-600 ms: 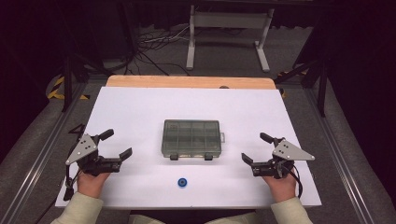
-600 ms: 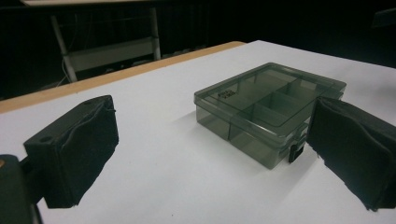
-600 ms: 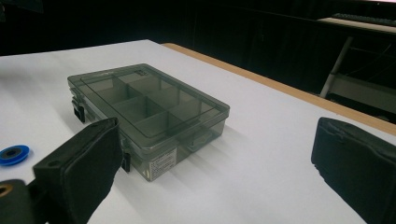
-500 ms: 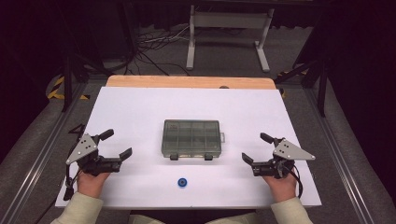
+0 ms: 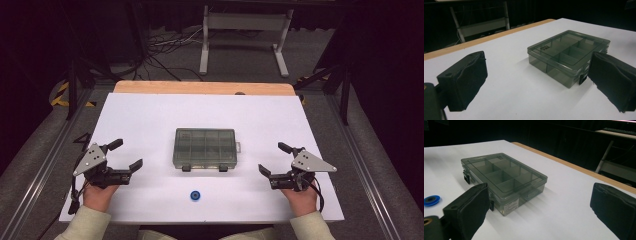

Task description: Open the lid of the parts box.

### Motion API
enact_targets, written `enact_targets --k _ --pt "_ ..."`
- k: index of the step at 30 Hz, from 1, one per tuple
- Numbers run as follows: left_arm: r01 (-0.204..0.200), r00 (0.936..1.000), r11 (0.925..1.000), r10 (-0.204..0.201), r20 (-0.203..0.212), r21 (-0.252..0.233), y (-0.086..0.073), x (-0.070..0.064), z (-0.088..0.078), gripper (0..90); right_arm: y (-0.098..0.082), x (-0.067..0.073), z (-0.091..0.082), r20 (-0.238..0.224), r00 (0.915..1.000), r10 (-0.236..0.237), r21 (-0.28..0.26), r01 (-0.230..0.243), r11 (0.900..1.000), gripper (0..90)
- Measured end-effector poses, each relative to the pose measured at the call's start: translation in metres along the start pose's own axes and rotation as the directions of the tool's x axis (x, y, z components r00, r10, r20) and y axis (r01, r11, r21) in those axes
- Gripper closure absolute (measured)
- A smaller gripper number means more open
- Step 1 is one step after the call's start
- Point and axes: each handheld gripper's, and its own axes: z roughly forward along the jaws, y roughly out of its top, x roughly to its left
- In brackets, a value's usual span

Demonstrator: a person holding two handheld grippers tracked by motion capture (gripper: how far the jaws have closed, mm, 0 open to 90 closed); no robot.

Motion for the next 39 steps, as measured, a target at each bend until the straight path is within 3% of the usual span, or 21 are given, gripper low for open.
enact_targets --k 11,15,19,24,33,39 --pt "-0.017 0.9998 0.9998 0.017 -0.003 0.003 0.006 -0.003 0.009 3.5 0.004 -0.001 0.003 -0.010 0.9998 0.018 0.007 -0.018 1.000 4.0" --pt "0.003 0.9999 0.9999 -0.003 0.010 -0.010 0.010 -0.003 0.014 3.5 0.009 0.001 0.009 -0.030 0.9994 0.020 0.007 -0.020 1.000 4.2" --pt "-0.002 0.9998 1.0000 0.002 0.021 -0.009 0.015 -0.005 0.021 3.5 0.015 0.003 0.015 -0.044 0.9988 0.023 0.000 -0.023 1.000 4.2" --pt "-0.046 0.9981 0.9989 0.046 0.041 -0.004 0.023 -0.011 0.034 3.6 0.025 0.004 0.028 -0.073 0.9971 0.024 -0.015 -0.025 1.000 4.1" --pt "-0.043 0.9958 0.9991 0.043 0.080 -0.007 0.030 -0.014 0.047 3.8 0.035 0.007 0.044 -0.118 0.9929 0.019 -0.025 -0.022 0.999 4.0" --pt "-0.036 0.9941 0.9993 0.037 0.102 -0.009 0.034 -0.016 0.057 4.2 0.040 0.010 0.050 -0.114 0.9934 0.008 -0.031 -0.011 0.999 4.2"
